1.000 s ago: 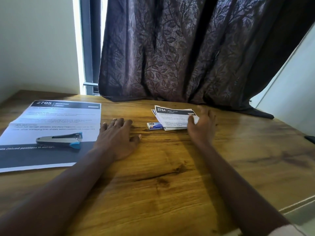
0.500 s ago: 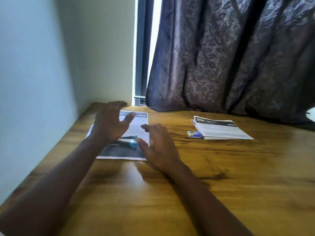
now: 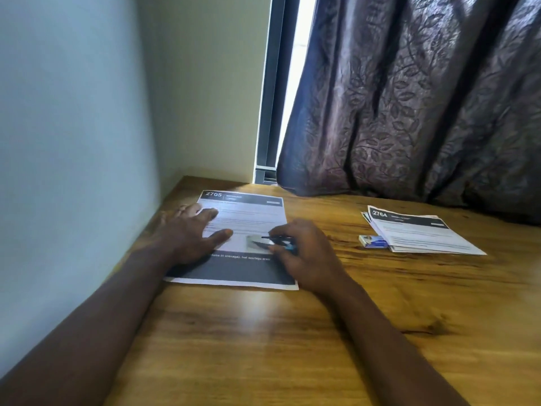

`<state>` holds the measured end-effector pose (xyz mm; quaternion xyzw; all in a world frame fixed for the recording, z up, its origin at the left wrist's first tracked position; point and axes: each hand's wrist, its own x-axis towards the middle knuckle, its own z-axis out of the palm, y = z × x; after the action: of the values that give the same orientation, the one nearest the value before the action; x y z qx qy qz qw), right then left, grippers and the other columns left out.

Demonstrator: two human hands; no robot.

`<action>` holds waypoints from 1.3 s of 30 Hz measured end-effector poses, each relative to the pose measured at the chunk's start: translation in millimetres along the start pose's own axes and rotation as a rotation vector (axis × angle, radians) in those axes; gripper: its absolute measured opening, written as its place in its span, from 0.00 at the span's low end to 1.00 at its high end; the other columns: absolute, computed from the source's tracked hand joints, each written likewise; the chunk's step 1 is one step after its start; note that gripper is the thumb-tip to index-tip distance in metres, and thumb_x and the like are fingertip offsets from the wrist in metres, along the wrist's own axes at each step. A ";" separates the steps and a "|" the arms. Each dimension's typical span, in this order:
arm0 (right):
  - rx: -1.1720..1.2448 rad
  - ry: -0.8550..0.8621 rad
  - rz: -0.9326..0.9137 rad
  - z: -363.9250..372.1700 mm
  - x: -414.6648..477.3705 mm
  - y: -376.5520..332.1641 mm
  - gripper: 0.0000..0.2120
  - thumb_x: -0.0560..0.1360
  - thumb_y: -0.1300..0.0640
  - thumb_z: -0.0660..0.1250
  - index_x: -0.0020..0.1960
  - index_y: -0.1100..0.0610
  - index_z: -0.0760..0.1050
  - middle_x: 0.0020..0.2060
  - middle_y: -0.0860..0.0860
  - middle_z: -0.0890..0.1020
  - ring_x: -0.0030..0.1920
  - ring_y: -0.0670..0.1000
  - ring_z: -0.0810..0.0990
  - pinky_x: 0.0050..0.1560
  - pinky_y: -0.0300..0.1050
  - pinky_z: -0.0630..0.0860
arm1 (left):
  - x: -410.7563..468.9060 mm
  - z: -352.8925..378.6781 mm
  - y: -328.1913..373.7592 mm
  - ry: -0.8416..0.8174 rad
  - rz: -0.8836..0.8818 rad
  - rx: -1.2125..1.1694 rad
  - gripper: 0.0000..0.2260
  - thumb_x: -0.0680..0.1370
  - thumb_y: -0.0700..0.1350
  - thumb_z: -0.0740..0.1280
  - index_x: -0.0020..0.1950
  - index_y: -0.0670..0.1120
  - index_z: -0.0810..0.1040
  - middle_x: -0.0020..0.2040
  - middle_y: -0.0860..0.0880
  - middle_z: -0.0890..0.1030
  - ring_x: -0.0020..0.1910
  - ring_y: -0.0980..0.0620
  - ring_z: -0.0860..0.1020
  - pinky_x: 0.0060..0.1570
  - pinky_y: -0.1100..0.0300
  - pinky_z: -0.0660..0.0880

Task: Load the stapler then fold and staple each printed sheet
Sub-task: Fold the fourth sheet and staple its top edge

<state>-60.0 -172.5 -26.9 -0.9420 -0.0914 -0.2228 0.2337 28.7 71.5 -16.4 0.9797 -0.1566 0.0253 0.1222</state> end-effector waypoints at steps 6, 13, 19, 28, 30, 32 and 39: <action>-0.060 0.198 0.250 -21.8 0.2 34.7 0.11 0.76 0.50 0.71 0.58 0.48 0.81 0.52 0.46 0.79 0.55 0.48 0.74 0.57 0.51 0.76 | 2.8 -0.7 -0.7 -0.021 0.015 -0.017 0.42 0.71 0.79 0.50 0.79 0.59 0.63 0.83 0.48 0.59 0.82 0.48 0.58 0.77 0.39 0.53; -0.208 0.182 0.449 -20.4 0.7 41.7 0.13 0.76 0.46 0.70 0.59 0.48 0.79 0.56 0.49 0.79 0.58 0.50 0.74 0.57 0.52 0.76 | 7.0 -0.8 -5.3 -0.031 0.027 -0.013 0.35 0.77 0.73 0.56 0.80 0.58 0.62 0.84 0.48 0.58 0.82 0.48 0.57 0.78 0.38 0.53; -0.398 0.169 0.236 -12.8 3.2 3.8 0.17 0.80 0.45 0.60 0.66 0.49 0.75 0.61 0.51 0.79 0.62 0.54 0.71 0.61 0.54 0.70 | 5.8 1.5 -4.0 -0.015 0.012 -0.051 0.34 0.77 0.72 0.56 0.80 0.59 0.62 0.84 0.48 0.57 0.82 0.47 0.56 0.78 0.36 0.50; -0.437 -0.039 0.280 17.8 23.9 -22.4 0.20 0.81 0.43 0.58 0.68 0.50 0.75 0.65 0.52 0.78 0.66 0.56 0.68 0.63 0.54 0.67 | 5.4 4.6 -4.5 0.049 0.024 -0.122 0.30 0.78 0.70 0.59 0.76 0.58 0.68 0.81 0.48 0.63 0.80 0.47 0.60 0.77 0.35 0.51; -0.384 0.026 0.284 19.1 24.0 -17.2 0.17 0.80 0.44 0.60 0.65 0.49 0.76 0.61 0.51 0.79 0.64 0.55 0.69 0.62 0.54 0.68 | 6.9 4.9 -5.5 0.105 0.059 -0.156 0.26 0.77 0.68 0.62 0.71 0.58 0.74 0.77 0.50 0.69 0.77 0.48 0.66 0.75 0.37 0.57; -0.342 0.094 0.274 20.1 23.4 -11.6 0.13 0.79 0.46 0.62 0.60 0.48 0.78 0.57 0.50 0.79 0.61 0.54 0.70 0.59 0.53 0.69 | 8.3 5.6 -5.5 0.152 0.094 -0.183 0.22 0.77 0.66 0.66 0.66 0.58 0.78 0.75 0.50 0.73 0.75 0.48 0.69 0.73 0.40 0.61; 0.041 0.374 0.231 15.5 21.8 -1.2 0.04 0.77 0.50 0.70 0.51 0.47 0.82 0.50 0.47 0.75 0.56 0.49 0.71 0.55 0.49 0.70 | 6.0 -3.5 -0.2 0.299 0.266 -0.300 0.16 0.71 0.61 0.67 0.52 0.55 0.85 0.64 0.52 0.83 0.65 0.46 0.79 0.67 0.43 0.71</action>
<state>-35.2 -162.5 -28.6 -0.8836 0.0576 -0.3633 0.2896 34.4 70.7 -12.5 0.9067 -0.2664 0.1624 0.2837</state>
